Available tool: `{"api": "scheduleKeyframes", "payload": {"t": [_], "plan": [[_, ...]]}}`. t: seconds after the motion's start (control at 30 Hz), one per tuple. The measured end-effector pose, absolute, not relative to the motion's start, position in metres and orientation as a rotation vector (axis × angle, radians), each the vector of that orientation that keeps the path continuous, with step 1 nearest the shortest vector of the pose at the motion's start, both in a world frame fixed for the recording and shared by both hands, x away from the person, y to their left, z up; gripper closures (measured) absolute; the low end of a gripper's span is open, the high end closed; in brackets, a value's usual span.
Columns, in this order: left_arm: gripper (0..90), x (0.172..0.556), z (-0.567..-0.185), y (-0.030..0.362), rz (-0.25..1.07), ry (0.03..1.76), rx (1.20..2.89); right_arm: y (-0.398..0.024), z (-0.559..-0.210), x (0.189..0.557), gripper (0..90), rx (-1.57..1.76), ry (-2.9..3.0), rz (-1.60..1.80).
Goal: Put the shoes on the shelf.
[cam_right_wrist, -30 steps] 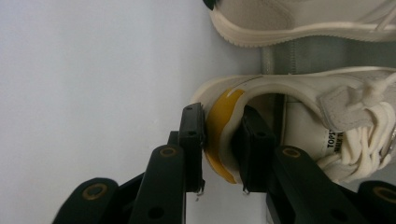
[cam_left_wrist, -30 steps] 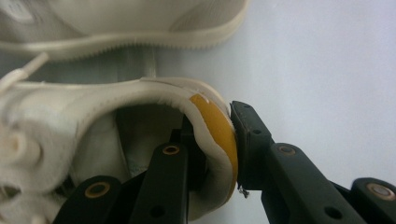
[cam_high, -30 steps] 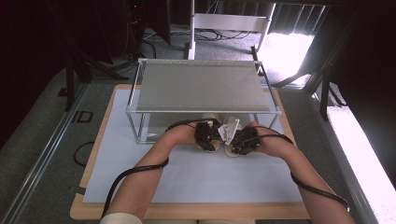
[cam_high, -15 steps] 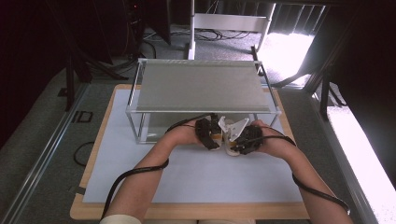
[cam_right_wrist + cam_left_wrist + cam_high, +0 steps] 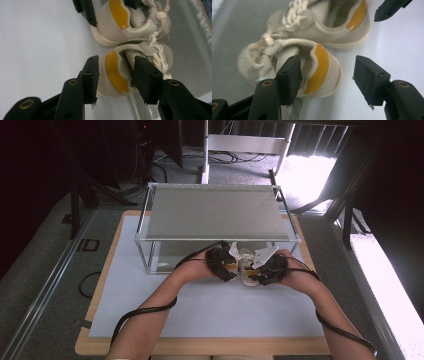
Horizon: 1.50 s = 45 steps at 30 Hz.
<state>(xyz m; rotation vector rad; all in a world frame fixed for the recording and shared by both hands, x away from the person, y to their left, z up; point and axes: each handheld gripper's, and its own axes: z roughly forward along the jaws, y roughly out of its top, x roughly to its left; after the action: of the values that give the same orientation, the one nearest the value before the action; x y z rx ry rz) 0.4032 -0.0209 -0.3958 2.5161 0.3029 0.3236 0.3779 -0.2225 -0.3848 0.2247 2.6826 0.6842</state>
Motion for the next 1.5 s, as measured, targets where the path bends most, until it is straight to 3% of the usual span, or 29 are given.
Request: {"api": "scheduleKeyframes", "payload": {"t": [0.47, 0.6, 0.8, 1.1, 1.5], "plan": [[39.0, 0.38, -0.388, -0.006, 0.329, 0.361, 2.421, -0.243, -0.389, 0.361, 54.7, 0.382, 2.581, 0.815], [39.2, 0.37, -0.386, -0.002, 0.326, 0.388, 2.373, -0.25, -0.392, 0.355, 62.0, 0.482, 2.509, 0.864], [40.8, 0.36, -0.394, -0.003, 0.294, 0.41, 2.373, -0.254, -0.405, 0.348, 63.8, 0.582, 2.487, 0.913], [40.8, 0.358, -0.418, -0.006, 0.271, 0.496, 2.366, -0.256, -0.435, 0.347, 59.2, 0.781, 2.443, 0.947], [40.9, 0.365, -0.428, -0.01, 0.272, 0.518, 2.374, -0.245, -0.437, 0.357, 54.7, 0.816, 2.424, 0.971]]}}
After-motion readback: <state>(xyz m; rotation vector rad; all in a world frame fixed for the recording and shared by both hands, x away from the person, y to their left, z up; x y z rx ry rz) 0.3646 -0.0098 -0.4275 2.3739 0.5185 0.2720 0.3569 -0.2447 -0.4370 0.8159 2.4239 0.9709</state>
